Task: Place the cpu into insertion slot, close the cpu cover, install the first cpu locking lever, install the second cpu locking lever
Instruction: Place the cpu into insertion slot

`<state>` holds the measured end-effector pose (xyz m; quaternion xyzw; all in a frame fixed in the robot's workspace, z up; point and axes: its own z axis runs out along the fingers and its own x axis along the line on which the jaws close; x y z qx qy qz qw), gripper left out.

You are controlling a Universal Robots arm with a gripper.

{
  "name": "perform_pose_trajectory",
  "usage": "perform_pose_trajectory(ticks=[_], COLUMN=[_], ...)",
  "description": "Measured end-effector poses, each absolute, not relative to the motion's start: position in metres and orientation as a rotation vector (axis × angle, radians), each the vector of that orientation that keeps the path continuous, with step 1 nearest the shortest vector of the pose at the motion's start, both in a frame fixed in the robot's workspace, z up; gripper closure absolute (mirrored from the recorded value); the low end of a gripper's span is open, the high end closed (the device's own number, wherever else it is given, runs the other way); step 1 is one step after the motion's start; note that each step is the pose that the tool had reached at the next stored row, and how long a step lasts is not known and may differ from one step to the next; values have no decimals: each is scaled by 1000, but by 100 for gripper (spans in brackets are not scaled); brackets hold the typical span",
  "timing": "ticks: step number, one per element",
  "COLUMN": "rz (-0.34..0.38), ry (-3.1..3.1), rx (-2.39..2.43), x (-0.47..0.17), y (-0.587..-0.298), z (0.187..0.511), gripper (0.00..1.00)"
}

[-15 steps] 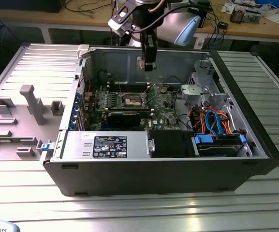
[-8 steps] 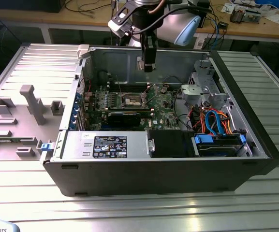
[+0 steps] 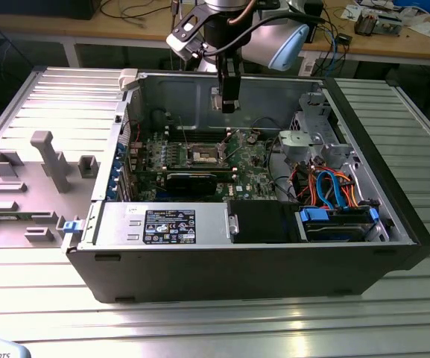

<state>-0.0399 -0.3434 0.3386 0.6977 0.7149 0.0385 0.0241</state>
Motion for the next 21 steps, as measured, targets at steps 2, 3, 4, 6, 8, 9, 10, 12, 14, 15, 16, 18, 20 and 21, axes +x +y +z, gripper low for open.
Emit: perform_pose_trajectory(ticks=[2,3,4,6,8,9,10,12,14,15,16,18,20,21], rz=[119,119,119,119,119,119,119,118,117,117,117,117,116,112], ry=[2212,2212,2212,2212,2212,2212,2212,2200,2195,2195,2194,2193,2192,2194], rx=[2159,2159,2159,2159,2159,2159,2159,2170,2175,2176,2176,2178,2180,2182], x=[-40,-40,-40,-40,-40,-40,-40,-40,-44,-45,-47,-50,-52,-52], y=[-343,-343,-343,-343,-343,-343,-343,-343,-343,-343,-343,-343,-343,-343], z=[339,339,339,339,338,338,338,335,332,331,330,327,325,323], gripper=[46,46,46,46,46,46,46,46,46,46,46,46,46,46])
